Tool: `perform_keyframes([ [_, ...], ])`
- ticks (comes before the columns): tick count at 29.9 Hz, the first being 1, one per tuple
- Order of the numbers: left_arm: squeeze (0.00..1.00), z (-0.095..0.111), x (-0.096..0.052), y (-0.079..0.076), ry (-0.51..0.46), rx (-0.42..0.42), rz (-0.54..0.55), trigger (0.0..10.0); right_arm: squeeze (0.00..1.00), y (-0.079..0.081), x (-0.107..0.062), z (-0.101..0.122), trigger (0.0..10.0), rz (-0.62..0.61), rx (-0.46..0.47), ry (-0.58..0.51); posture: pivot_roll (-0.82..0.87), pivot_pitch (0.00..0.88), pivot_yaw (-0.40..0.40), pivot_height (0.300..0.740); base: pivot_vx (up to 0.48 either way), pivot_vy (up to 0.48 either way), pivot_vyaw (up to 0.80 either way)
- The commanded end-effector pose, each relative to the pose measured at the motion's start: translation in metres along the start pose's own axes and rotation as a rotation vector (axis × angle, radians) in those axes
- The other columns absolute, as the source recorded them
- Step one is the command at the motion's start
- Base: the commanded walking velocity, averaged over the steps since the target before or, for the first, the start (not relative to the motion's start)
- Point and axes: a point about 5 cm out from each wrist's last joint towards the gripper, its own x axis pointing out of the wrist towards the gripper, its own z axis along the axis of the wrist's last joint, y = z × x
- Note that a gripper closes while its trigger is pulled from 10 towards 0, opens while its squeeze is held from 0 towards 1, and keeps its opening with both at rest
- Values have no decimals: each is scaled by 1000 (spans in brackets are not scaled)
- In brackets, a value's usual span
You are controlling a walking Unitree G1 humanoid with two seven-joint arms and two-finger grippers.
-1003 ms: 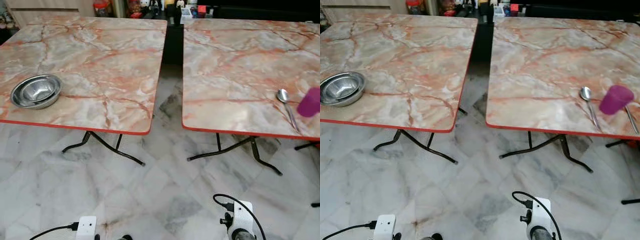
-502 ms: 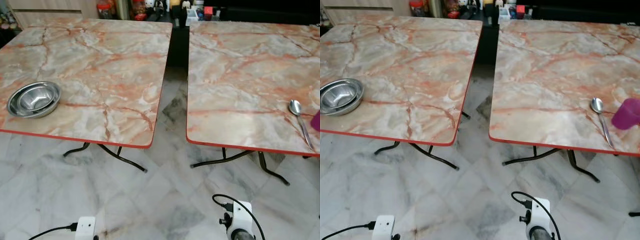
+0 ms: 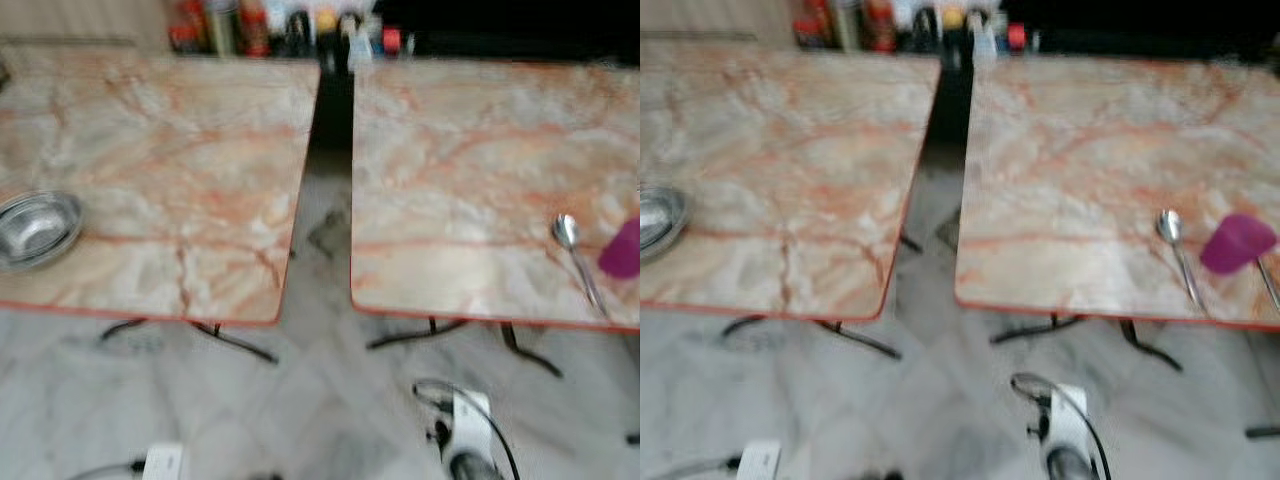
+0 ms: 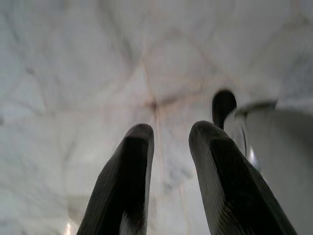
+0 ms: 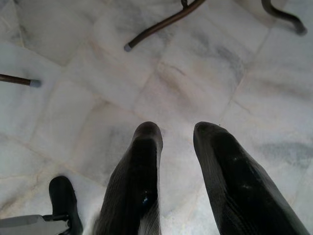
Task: Setting the table
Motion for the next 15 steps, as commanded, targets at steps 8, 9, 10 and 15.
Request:
perform_keyframes([
  [8, 0, -13, -3, -8, 50, 33, -16, 10000, 0, -8, -1, -5, 10000, -11, -10, 15, -47, 177, -3, 740, 0, -68, 0],
  [9, 0, -13, -3, -8, 50, 27, -16, 10000, 0, -8, -1, -5, 10000, -11, -14, 12, -47, 179, -3, 740, 0, -270, 0],
  [10, 0, -13, -3, -8, 51, 27, -16, 10000, 0, -8, -1, -5, 10000, -11, -16, 12, -49, 182, -3, 740, 0, -270, 0],
  [15, 0, -12, -3, -8, 48, 25, -15, 10000, 0, -8, -1, -5, 10000, -9, -26, 20, -58, 190, 0, 740, 0, -272, 0],
])
